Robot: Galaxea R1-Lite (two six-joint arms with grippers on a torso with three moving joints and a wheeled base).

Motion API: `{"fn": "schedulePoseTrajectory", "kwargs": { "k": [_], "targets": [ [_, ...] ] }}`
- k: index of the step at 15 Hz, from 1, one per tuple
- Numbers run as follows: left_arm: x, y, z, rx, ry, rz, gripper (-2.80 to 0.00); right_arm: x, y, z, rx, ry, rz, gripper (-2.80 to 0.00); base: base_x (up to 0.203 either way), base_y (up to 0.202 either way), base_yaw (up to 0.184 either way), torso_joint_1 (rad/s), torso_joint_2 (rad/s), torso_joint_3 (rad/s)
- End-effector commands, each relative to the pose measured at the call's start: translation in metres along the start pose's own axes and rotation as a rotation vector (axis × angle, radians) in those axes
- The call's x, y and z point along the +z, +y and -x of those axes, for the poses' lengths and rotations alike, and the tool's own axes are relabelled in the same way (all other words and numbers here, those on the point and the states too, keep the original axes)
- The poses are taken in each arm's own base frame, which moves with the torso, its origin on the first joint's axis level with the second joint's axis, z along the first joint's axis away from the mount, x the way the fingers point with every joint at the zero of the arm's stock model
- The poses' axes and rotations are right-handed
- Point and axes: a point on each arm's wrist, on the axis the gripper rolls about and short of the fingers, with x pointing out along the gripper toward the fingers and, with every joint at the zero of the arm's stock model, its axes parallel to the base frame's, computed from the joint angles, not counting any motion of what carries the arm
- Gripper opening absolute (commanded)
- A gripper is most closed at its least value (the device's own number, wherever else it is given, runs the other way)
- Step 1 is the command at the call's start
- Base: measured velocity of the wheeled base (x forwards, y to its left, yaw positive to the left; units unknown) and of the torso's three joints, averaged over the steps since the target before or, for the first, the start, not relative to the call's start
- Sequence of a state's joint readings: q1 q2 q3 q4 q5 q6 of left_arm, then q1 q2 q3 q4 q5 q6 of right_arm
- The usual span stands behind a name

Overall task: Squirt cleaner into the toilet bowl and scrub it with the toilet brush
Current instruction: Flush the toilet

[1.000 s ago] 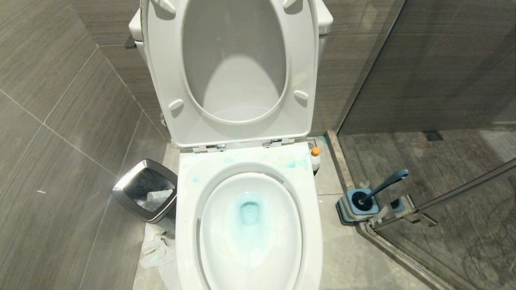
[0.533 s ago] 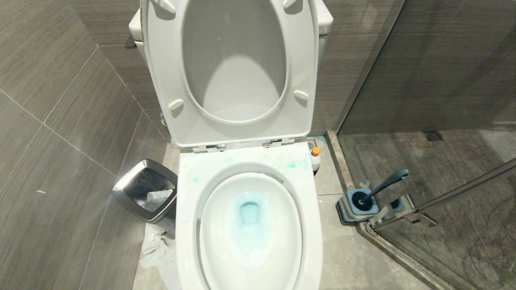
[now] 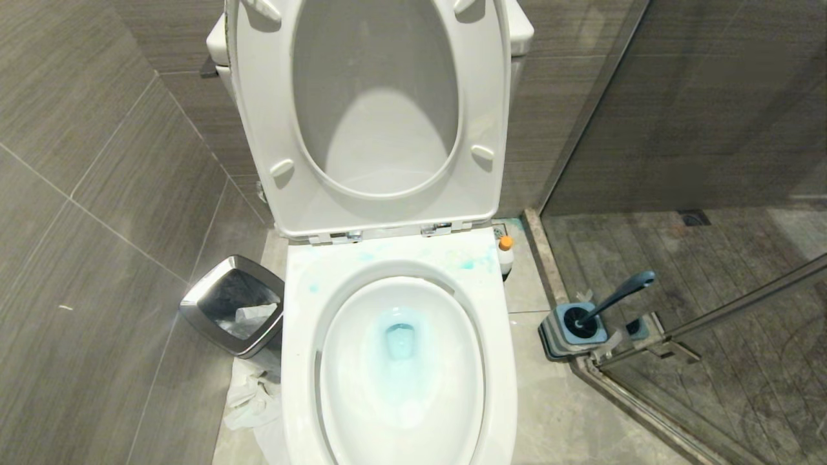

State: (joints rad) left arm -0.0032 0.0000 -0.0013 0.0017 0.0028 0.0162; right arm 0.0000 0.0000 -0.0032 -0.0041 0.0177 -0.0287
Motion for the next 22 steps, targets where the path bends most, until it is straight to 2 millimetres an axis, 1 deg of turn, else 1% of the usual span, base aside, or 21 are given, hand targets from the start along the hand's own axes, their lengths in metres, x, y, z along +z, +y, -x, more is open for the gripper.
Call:
{"fn": "schedulePoseTrajectory", "kwargs": {
  "k": [1, 12, 15, 16, 18, 19, 21, 22],
  "targets": [
    [0.000, 0.000, 0.000, 0.000, 0.000, -0.001, -2.80, 0.000, 0.000, 0.000, 0.001, 0.001, 0.000, -2.80, 0.000, 0.000, 0.000, 0.000, 0.00, 0.000],
    [0.000, 0.000, 0.000, 0.000, 0.003, -0.004, -2.80, 0.000, 0.000, 0.000, 0.001, 0.001, 0.000, -2.80, 0.000, 0.000, 0.000, 0.000, 0.00, 0.000],
    [0.000, 0.000, 0.000, -0.008, 0.004, -0.024, -2.80, 0.000, 0.000, 0.000, 0.001, 0.001, 0.000, -2.80, 0.000, 0.000, 0.000, 0.000, 0.00, 0.000],
    [0.003, 0.000, 0.001, -0.019, -0.007, -0.039, -2.80, 0.000, 0.000, 0.000, 0.001, 0.001, 0.000, -2.80, 0.000, 0.000, 0.000, 0.000, 0.00, 0.000],
    [0.021, 0.000, 0.006, -0.034, -0.027, -0.046, -2.80, 0.000, 0.000, 0.000, 0.001, 0.001, 0.000, -2.80, 0.000, 0.000, 0.000, 0.000, 0.00, 0.000],
    [0.035, 0.000, 0.007, -0.039, -0.011, -0.045, -2.80, 0.000, 0.000, 0.000, 0.001, 0.001, 0.000, -2.80, 0.000, 0.000, 0.000, 0.000, 0.00, 0.000],
    [0.065, 0.000, 0.002, -0.055, 0.037, -0.044, -2.80, 0.000, 0.000, 0.000, 0.000, 0.001, 0.000, -2.80, 0.000, 0.000, 0.000, 0.000, 0.00, 0.000],
    [0.085, 0.000, -0.003, -0.062, 0.047, -0.043, -2.80, 0.000, 0.000, 0.000, 0.001, 0.001, 0.000, -2.80, 0.000, 0.000, 0.000, 0.000, 0.00, 0.000]
  ]
}}
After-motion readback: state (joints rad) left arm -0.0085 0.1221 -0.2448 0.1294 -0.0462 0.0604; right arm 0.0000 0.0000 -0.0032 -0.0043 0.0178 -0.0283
